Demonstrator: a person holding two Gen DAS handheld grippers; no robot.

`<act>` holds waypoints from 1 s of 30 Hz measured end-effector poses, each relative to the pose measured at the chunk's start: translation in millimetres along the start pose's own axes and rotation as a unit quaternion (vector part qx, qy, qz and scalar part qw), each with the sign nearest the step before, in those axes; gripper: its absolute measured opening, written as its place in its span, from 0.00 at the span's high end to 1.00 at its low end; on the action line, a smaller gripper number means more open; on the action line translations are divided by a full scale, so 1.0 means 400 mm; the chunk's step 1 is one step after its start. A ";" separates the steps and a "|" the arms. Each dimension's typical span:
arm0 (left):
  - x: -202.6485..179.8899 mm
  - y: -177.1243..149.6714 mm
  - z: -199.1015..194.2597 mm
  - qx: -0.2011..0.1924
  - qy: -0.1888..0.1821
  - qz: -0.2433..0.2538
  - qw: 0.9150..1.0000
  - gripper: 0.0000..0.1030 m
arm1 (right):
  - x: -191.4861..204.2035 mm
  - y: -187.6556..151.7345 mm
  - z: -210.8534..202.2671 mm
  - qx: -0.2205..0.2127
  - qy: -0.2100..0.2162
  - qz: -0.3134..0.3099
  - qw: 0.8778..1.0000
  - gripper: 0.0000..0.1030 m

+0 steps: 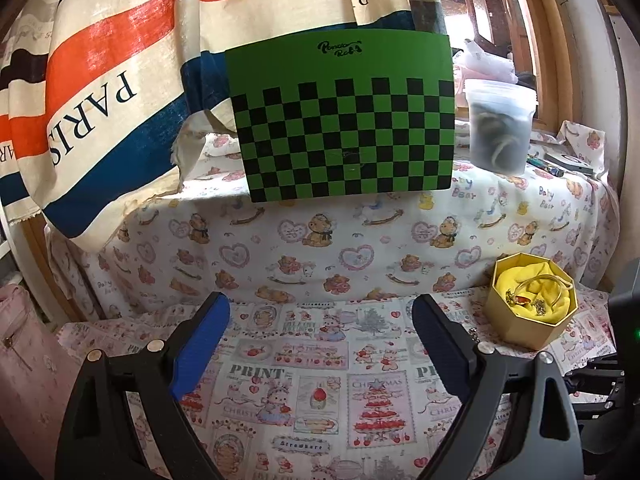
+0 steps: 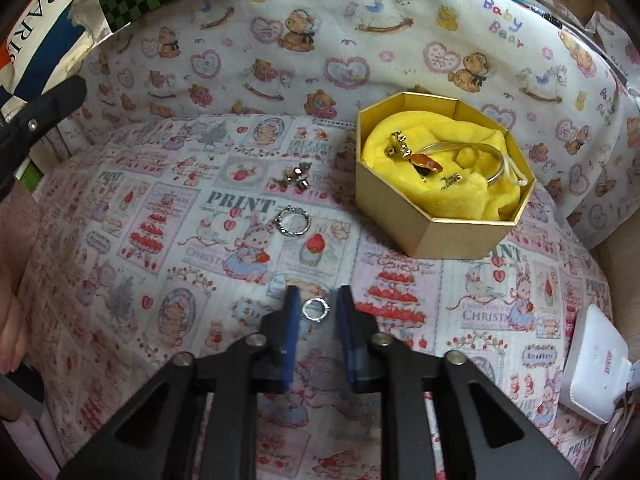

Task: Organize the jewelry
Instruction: 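Grasp a small silver ring with the right tool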

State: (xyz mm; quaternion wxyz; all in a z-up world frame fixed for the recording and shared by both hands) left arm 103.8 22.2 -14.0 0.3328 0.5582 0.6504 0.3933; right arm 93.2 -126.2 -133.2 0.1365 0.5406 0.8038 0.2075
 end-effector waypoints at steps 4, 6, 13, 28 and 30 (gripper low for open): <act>0.002 -0.003 0.005 0.005 0.000 -0.003 1.000 0.11 | -0.017 0.021 0.012 0.005 0.008 0.009 1.000 0.87; 0.003 -0.004 0.006 0.005 0.002 -0.004 1.000 0.11 | -0.028 0.021 0.005 0.005 0.010 0.013 1.000 0.87; 0.002 -0.011 0.015 0.010 0.003 -0.007 1.000 0.11 | -0.068 0.042 -0.059 -0.032 0.019 0.031 0.999 0.87; -0.165 -0.081 0.071 0.076 -0.079 0.024 0.994 0.17 | -0.207 0.134 -0.239 -0.230 -0.052 0.062 0.970 0.88; -0.189 -0.102 0.082 0.103 -0.094 0.019 0.990 0.19 | -0.204 0.140 -0.234 -0.252 -0.071 0.051 0.964 0.88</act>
Point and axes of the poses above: each gripper's, at about its wrist camera, not at the fingertips, and z roughly the way its jaws point, x to its left, y to its top, the point moved 8 cm from there along z, roughly the way its jaws point, and after that the axes turned 6 degrees about -z, right-handed, at the moved point
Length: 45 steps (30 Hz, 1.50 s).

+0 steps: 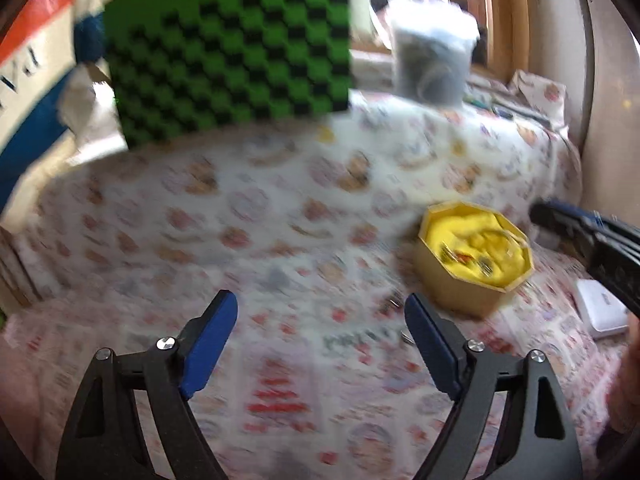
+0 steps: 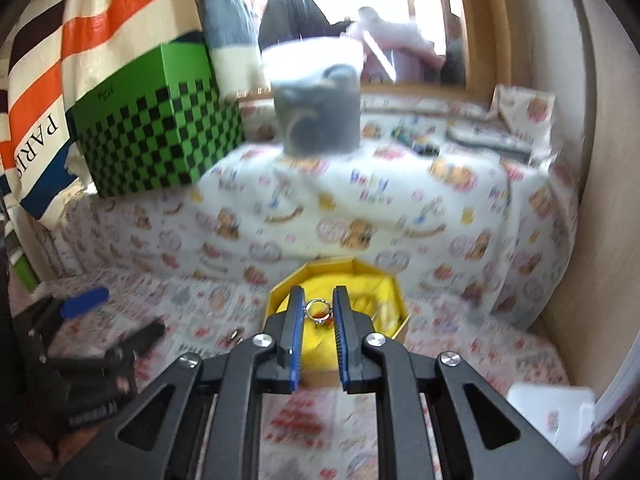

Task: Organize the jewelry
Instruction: 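Grasp a small silver ring with the right tool, then grasp a silver ring with the left tool while the right tool holds its ring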

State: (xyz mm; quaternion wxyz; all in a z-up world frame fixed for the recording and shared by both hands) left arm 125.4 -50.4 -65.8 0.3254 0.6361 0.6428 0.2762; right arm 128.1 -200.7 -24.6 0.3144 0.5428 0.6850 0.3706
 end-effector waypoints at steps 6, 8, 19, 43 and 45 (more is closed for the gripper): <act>-0.058 -0.022 0.037 0.071 -0.030 -0.010 0.997 0.25 | -0.026 -0.002 0.021 -0.028 -0.002 0.008 1.000 0.87; -0.078 -0.030 0.056 0.102 -0.030 -0.017 0.994 0.29 | -0.032 -0.002 0.021 -0.034 -0.013 0.006 0.999 0.87; -0.154 -0.067 0.117 0.174 -0.013 -0.015 0.984 0.65 | -0.070 0.006 0.013 -0.037 -0.014 0.038 0.998 0.87; -0.128 -0.074 0.114 0.180 -0.024 -0.036 0.983 0.92 | -0.111 0.005 0.019 -0.030 -0.025 0.065 0.997 0.87; -0.132 -0.067 0.111 0.182 -0.029 -0.029 0.983 0.85 | -0.113 0.003 0.022 -0.027 -0.026 0.066 0.997 0.87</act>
Point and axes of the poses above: each gripper's, at about its wrist camera, not at the fingertips, and z roughly the way its jaws point, x to its left, y to its top, the point moved 8 cm from there along z, roughly the way its jaws point, and after that the axes turned 6 degrees about -z, right-handed, at the moved point
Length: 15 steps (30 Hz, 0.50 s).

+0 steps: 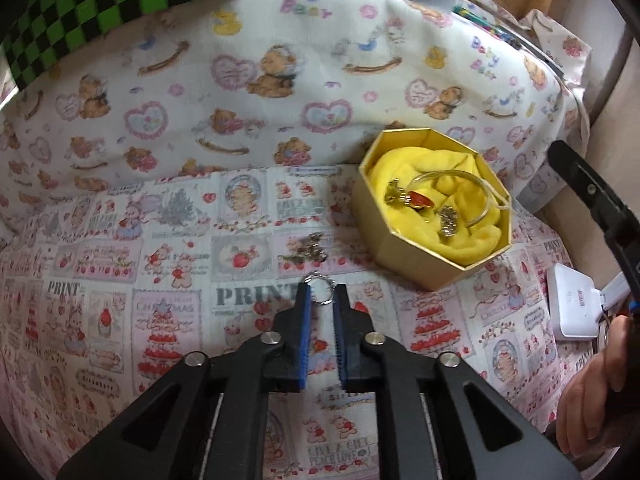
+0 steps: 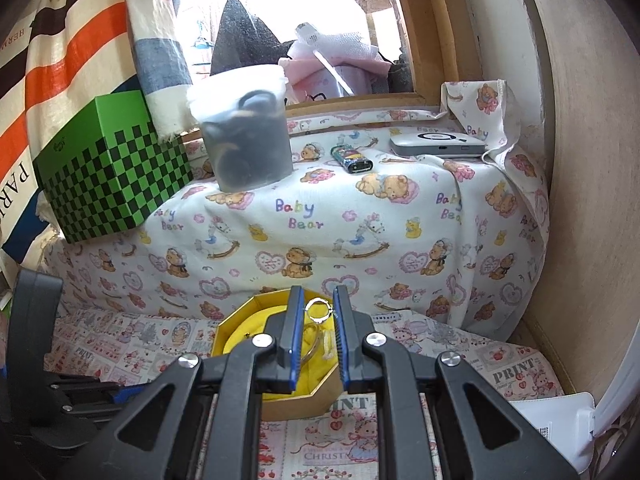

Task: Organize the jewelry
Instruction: 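Grasp a silver ring with the left tool while the right tool holds its ring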

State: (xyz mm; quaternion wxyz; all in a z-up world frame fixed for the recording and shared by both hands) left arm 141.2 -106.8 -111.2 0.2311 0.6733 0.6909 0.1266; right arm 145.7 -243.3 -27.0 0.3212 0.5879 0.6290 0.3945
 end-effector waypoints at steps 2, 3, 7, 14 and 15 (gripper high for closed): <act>-0.006 0.007 0.006 0.000 0.005 0.002 1.000 0.79 | -0.005 -0.003 0.003 0.003 -0.001 0.005 1.000 0.87; -0.005 0.010 0.009 0.001 0.011 0.003 1.000 0.76 | -0.006 -0.004 0.005 0.005 0.001 0.007 1.000 0.87; -0.002 0.022 0.033 0.008 0.017 -0.002 1.000 0.75 | -0.004 -0.004 0.005 0.005 0.001 0.006 1.000 0.87; 0.005 0.025 0.057 0.008 0.039 0.012 0.999 0.78 | 0.001 0.001 -0.001 0.001 0.004 0.007 1.000 0.87; 0.008 0.024 0.054 0.010 0.040 0.011 0.999 0.80 | 0.000 0.001 -0.002 0.000 0.004 0.007 1.000 0.87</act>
Point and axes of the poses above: each gripper's, at about its wrist camera, not at the fingertips, and z roughly the way its jaws point, x to its left, y to its top, the point moved 8 cm from there along z, roughly the way its jaws point, and after that the axes turned 6 degrees about -z, right-handed, at the moved point
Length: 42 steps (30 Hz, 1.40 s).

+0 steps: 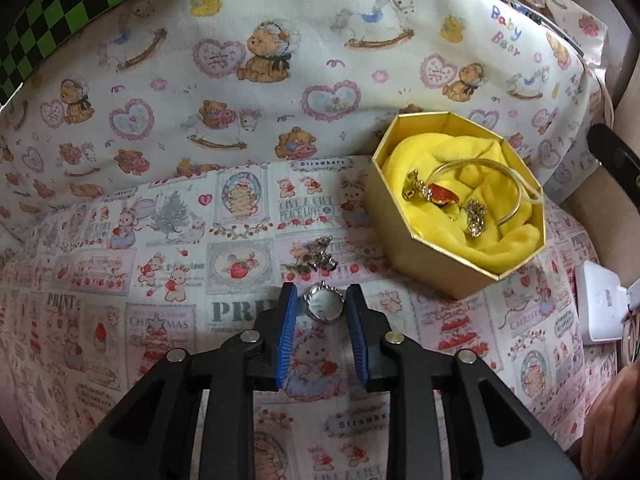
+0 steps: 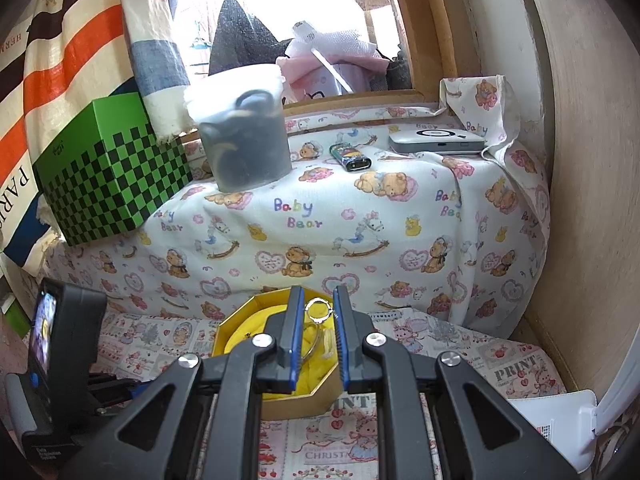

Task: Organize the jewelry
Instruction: 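Grasp a silver ring with the left tool while the right tool holds its ring, then lower both rings into the gold box and open both tools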

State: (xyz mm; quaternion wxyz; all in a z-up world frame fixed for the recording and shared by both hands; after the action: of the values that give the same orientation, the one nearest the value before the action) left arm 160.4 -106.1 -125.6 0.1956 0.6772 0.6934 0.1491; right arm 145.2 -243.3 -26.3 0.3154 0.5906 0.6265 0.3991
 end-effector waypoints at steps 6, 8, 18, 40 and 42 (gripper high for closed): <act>0.041 -0.015 -0.063 -0.012 0.000 -0.002 1.000 0.80 | 0.001 0.004 -0.009 -0.008 0.024 0.013 1.000 0.87; 0.054 -0.017 -0.096 -0.018 -0.007 -0.004 1.000 0.80 | -0.001 0.006 -0.013 -0.010 0.037 0.021 0.999 0.87; 0.084 0.022 -0.361 -0.125 -0.051 0.007 0.991 0.80 | 0.001 0.008 -0.018 0.009 0.101 0.078 0.992 0.87; -0.133 0.104 -0.174 -0.107 -0.120 0.065 0.985 0.80 | -0.058 -0.051 0.086 0.088 0.155 0.145 0.973 0.87; -0.139 0.102 -0.151 -0.100 -0.120 0.065 0.986 0.80 | -0.061 -0.056 0.094 0.094 0.154 0.145 0.973 0.87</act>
State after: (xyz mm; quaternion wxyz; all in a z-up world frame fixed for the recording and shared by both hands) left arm 168.0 -156.5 -49.4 0.3340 0.7109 0.6010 0.1479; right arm 169.4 -262.4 -65.9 0.0972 0.6334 0.6098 0.4663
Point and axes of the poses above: each gripper's, at about its wrist camera, not at the fingertips, and z roughly the way its jaws point, x to its left, y to its top, the point moved 8 cm from there along z, roughly the way its jaws point, and after that the axes turned 6 degrees about -z, right-handed, at the moved point
